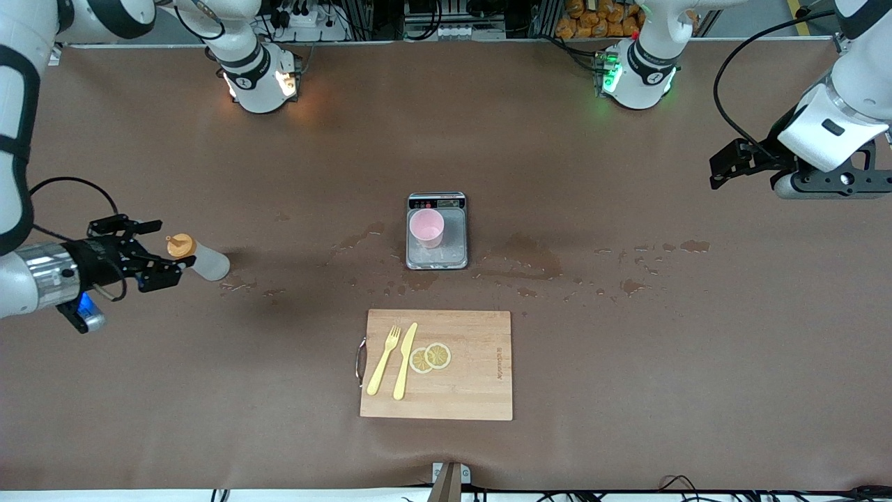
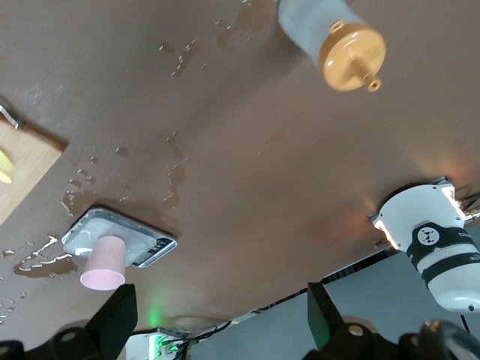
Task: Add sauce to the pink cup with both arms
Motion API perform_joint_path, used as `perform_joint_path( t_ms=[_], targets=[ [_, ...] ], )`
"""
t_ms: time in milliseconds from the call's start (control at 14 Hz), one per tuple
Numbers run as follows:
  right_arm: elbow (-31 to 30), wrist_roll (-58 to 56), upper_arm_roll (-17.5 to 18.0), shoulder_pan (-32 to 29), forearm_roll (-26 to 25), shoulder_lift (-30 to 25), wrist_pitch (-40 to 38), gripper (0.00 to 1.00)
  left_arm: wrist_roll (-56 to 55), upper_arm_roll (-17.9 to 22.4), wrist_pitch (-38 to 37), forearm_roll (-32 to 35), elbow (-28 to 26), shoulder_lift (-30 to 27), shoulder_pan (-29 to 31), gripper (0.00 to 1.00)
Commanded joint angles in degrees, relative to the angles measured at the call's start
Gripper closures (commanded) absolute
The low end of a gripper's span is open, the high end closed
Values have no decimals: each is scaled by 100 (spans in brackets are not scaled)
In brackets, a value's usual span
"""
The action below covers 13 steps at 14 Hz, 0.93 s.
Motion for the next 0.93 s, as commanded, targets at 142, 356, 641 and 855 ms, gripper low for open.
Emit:
perform_joint_path(
  t_ms=[142,356,641,855],
  targets=[
    [-91,-53,-26,258,-165,-408,393,0,-68,-26,-82,-2,19,-55,48,0],
    [-169,-306,10,548,-972,-742,904,0,-51,-26,-73,-11,19,-47,92,0],
    [-1220,-1484,-8,277,-1035,-1470,1474,0,-51,-35,-82,-89,-16,-38,171,0],
    [-3510,-2204,-25,179,-1044,-2865,2991,0,-33,-26,-82,-134,-16,-38,198,0]
  ],
)
